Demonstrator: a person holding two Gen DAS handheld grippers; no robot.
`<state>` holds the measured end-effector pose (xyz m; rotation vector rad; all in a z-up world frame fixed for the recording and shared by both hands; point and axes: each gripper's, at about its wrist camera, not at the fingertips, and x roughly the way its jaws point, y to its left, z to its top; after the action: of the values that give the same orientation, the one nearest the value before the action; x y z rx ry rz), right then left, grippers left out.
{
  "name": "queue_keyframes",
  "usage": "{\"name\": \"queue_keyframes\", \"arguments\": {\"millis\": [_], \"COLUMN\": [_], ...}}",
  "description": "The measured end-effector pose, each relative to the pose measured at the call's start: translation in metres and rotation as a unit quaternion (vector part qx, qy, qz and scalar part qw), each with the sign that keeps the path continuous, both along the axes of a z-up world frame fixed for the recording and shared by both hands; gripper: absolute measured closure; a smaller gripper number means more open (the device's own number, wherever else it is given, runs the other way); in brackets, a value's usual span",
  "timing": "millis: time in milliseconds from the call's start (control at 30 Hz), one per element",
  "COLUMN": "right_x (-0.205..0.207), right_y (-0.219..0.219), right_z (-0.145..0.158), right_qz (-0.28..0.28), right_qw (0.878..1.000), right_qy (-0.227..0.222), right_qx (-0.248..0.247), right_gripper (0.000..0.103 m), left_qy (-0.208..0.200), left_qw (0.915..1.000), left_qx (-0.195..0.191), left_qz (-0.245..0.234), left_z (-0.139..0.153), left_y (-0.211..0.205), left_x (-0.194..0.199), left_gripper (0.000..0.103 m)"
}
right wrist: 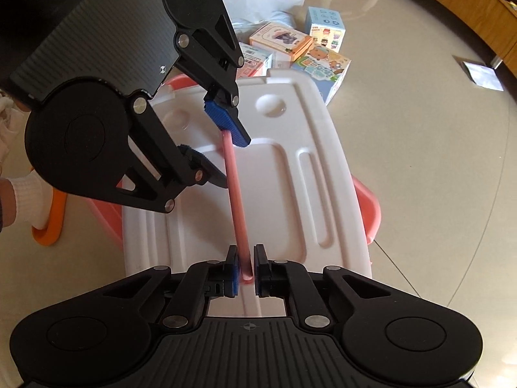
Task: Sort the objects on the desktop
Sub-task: 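Close the left gripper on the lid's pink handle while the right gripper holds the lid, then lower the white lid onto the pink bin with both grippers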
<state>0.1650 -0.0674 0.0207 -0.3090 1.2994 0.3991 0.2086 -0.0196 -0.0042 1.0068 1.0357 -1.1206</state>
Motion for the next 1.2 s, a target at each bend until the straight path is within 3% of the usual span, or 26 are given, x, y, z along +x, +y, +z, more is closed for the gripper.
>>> {"name": "queue_keyframes", "arguments": {"millis": [233,300,700,967,1200], "right_x": [-0.006,-0.008,-0.006,0.022,0.030], "right_y": [-0.006,-0.008,0.003,0.024,0.022], "right_z": [0.001,0.001,0.008,-0.018,-0.015], "right_qz": [0.002,0.008,0.059,0.093,0.069], "right_qw": [1.000,1.000,0.996,0.991,0.994], "right_qy": [0.000,-0.001,-0.038,-0.056,-0.058], "right_qx": [-0.012,-0.013,-0.063,-0.082,-0.064], "right_gripper": [0.094,0.094,0.092,0.090,0.090], "left_qy": [0.051,0.056,0.029,0.035,0.004], "left_qw": [0.9981,0.9973,0.9989,0.9973,0.9974], "left_qx": [0.001,0.000,0.022,0.022,0.026], "left_qz": [0.035,0.048,0.031,0.060,0.067], "left_z": [0.000,0.000,-0.003,-0.001,0.000], "left_y": [0.004,0.007,0.017,0.031,0.037], "left_x": [0.007,0.010,-0.010,-0.013,-0.018], "left_gripper": [0.080,0.086,0.087,0.087,0.087]}}
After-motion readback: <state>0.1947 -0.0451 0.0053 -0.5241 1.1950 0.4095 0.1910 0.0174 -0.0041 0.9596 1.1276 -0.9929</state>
